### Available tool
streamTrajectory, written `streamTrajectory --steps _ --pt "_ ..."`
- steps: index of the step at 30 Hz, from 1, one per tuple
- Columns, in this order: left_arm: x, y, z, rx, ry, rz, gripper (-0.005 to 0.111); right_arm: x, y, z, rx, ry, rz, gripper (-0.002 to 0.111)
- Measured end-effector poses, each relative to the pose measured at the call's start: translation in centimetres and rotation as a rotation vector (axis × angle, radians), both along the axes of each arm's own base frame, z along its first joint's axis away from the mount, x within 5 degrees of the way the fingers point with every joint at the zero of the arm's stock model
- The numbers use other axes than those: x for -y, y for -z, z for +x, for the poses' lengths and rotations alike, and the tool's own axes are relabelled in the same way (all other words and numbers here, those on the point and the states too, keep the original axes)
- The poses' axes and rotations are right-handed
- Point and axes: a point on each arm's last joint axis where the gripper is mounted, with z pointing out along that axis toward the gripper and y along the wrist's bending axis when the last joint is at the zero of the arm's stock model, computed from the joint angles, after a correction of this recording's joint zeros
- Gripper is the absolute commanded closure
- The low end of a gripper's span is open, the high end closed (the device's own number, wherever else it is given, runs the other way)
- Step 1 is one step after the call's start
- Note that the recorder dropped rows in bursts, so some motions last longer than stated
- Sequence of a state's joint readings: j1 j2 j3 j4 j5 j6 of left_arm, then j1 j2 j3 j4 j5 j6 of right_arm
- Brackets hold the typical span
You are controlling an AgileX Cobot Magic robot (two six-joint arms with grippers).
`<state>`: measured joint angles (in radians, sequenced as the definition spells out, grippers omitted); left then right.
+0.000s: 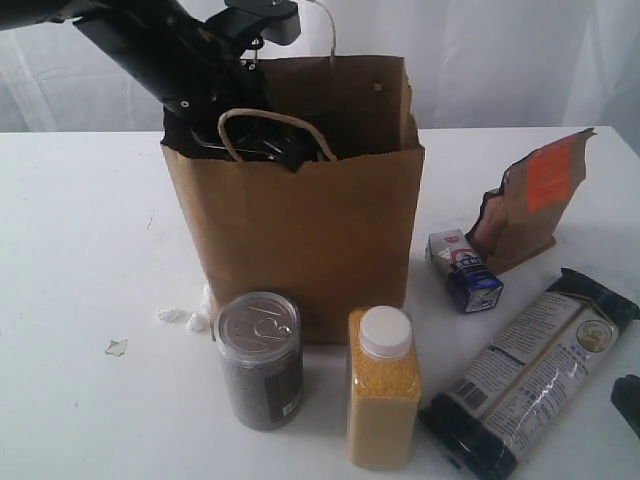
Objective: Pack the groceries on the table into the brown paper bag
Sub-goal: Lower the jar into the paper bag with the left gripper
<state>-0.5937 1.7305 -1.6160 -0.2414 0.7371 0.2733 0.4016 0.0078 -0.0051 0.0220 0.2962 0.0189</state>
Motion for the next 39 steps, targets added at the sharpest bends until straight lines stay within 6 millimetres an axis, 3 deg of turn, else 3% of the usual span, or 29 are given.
streamTrajectory --steps 4,10,39 --pt "-0.5 -1.3 -0.7 0.011 -0.011 -0.016 0.011 0.0 0.0 0.0 0.000 0.000 0.000 0.108" --pt "-1.2 -2.8 -1.6 0.041 -0.016 -0.019 0.011 0.0 0.0 0.0 0.000 0.000 0.000 0.108" --pt "-2.2 -1.3 -0.7 0.004 -0.132 0.112 0.011 0.0 0.0 0.0 0.000 0.000 0.000 0.108"
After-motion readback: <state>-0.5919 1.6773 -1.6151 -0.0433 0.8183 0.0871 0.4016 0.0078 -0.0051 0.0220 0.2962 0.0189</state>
